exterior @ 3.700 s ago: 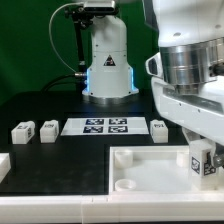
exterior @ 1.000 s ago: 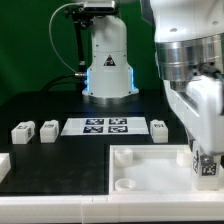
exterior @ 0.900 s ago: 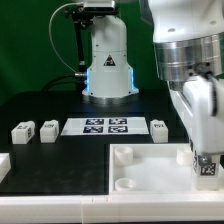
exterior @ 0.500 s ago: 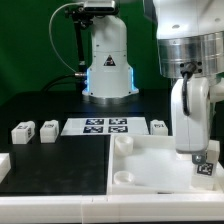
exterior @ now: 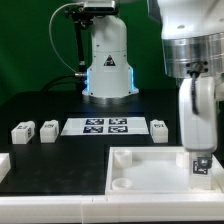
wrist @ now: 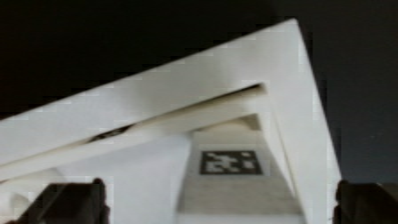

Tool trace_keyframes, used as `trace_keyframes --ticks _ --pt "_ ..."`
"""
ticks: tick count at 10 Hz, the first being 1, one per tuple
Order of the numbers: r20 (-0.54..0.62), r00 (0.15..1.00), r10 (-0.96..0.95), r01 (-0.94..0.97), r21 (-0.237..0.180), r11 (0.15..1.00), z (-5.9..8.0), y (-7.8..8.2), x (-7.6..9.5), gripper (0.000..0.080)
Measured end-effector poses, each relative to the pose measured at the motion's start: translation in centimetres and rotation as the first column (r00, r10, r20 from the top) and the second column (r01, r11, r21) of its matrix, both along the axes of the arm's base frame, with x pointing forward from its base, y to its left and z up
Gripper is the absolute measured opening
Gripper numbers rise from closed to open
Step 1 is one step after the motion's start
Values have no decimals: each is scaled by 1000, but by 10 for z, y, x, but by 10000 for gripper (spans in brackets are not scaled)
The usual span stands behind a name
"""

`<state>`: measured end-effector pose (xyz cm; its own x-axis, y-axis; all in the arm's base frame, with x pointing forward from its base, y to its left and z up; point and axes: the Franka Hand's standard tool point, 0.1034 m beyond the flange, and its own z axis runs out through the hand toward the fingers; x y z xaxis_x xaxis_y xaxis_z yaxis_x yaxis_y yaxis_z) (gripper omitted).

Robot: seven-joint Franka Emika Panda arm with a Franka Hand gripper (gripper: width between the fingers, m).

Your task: Assemble one leg

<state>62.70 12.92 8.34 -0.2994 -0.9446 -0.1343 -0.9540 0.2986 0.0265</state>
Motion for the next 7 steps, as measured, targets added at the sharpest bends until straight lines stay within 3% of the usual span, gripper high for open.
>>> trace_keyframes --ticks 2,7 --pt "-25 1000 14 -14 3 1000 5 7 -26 647" --pt "-26 1000 15 -15 1 1000 2 7 -24 649"
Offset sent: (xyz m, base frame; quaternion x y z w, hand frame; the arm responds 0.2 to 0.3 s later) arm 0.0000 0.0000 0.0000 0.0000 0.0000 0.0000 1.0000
